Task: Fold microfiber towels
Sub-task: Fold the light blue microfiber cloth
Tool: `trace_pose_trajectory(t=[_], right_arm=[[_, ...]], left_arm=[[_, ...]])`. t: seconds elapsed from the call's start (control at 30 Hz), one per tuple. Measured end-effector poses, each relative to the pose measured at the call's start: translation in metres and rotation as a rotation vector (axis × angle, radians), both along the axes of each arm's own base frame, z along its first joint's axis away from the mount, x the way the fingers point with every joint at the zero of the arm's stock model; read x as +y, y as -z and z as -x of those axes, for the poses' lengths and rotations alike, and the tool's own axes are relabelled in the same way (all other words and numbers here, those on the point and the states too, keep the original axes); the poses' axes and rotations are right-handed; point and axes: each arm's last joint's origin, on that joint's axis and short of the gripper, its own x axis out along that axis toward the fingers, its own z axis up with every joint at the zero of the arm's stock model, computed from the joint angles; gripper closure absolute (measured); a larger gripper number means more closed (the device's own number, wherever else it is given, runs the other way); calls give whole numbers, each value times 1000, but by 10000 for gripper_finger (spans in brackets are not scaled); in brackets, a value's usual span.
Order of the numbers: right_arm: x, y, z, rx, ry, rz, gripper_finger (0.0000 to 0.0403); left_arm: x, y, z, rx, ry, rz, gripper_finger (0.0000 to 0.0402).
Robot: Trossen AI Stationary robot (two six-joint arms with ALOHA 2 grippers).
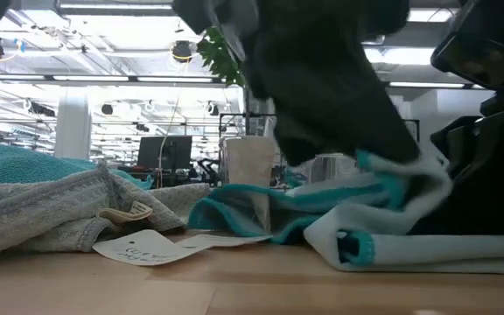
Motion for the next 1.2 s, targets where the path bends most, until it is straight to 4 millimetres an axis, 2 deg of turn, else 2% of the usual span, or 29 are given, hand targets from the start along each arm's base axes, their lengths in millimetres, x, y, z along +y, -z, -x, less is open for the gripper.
trace_pose_trajectory(t=[0.33, 0.5, 0.9, 1.03, 1.2], right_arm=[[0, 0, 0, 1, -1, -1, 345], [0, 0, 0, 1, -1, -2, 345], [0, -1, 0, 1, -3, -5, 341], [1, -9, 1, -2, -15, -32, 334], [0, -10, 1, 6, -24, -18, 330]], left_arm=[[1, -7, -8, -46, -42, 3, 397], [-1, 10, -9, -3, -36, 14, 397], [-1, 12, -12, -20, -104, -14, 396], [0, 13, -11, -2, -110, -15, 373], [3, 13, -12, 12, -87, 16, 314]])
